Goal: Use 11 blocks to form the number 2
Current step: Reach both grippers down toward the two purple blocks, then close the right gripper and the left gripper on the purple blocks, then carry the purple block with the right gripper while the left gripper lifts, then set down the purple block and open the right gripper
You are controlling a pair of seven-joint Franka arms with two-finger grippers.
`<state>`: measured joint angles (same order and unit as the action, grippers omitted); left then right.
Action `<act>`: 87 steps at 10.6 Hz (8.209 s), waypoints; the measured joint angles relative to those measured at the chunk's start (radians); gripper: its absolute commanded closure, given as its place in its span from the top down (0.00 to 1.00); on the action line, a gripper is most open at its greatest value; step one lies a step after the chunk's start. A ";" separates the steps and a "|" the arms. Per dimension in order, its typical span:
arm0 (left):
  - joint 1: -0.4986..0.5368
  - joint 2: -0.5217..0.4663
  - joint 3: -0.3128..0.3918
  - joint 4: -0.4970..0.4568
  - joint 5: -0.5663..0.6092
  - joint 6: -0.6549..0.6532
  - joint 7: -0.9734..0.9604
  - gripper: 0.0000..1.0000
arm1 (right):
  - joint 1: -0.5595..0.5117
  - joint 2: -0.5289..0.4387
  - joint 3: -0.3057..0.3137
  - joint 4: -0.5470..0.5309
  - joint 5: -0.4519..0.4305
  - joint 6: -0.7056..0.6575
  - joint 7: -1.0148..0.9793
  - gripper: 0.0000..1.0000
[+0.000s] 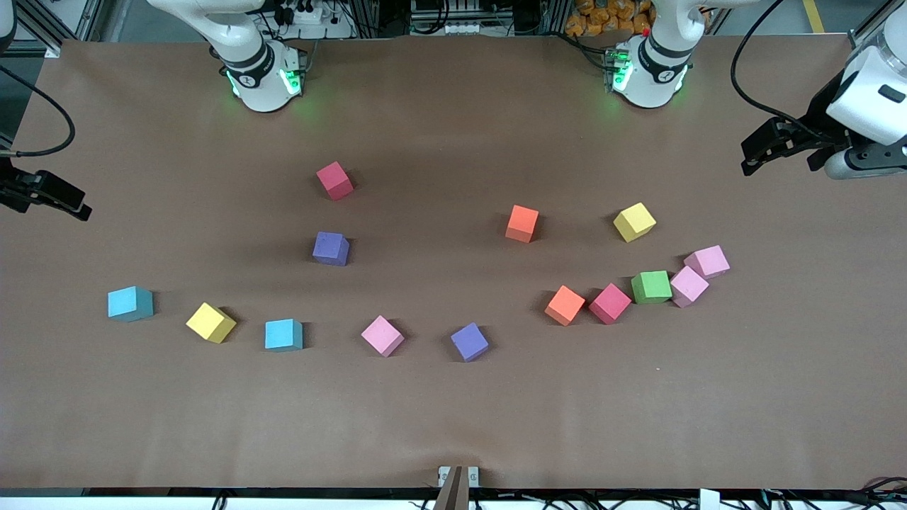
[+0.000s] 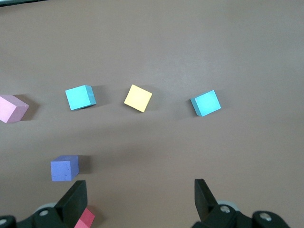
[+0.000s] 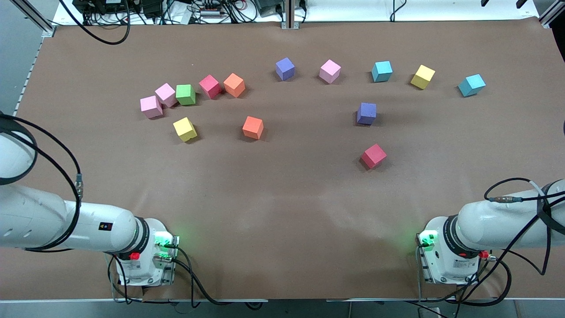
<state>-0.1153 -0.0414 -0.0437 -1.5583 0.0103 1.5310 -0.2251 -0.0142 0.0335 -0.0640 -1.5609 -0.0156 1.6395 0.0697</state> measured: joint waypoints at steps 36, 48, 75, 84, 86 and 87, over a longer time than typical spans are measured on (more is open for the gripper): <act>-0.515 0.992 0.059 0.248 -0.201 1.186 0.515 1.00 | 0.464 0.378 0.012 -0.515 0.114 0.712 0.402 0.98; -0.531 1.057 0.058 0.295 -0.204 1.248 0.558 0.80 | 0.477 0.420 0.012 -0.516 0.115 0.730 0.402 0.57; -0.027 0.192 -0.157 -0.541 -0.209 0.833 0.580 0.22 | 1.191 0.221 0.072 -0.736 -0.160 0.842 -0.060 0.60; 0.057 0.197 -0.159 -0.541 -0.188 0.772 0.580 0.22 | 1.275 0.378 0.071 -0.550 -0.159 0.764 -0.090 0.57; 0.058 0.197 -0.159 -0.537 -0.188 0.750 0.580 0.22 | 1.275 0.384 0.071 -0.540 -0.159 0.760 -0.090 0.60; 0.063 0.197 -0.159 -0.529 -0.188 0.734 0.580 0.22 | 1.275 0.387 0.071 -0.540 -0.159 0.760 -0.090 0.62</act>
<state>-0.0527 0.1559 -0.2027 -2.0877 -0.1779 2.2654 0.3549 1.2610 0.4201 0.0067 -2.1005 -0.1751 2.3999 -0.0207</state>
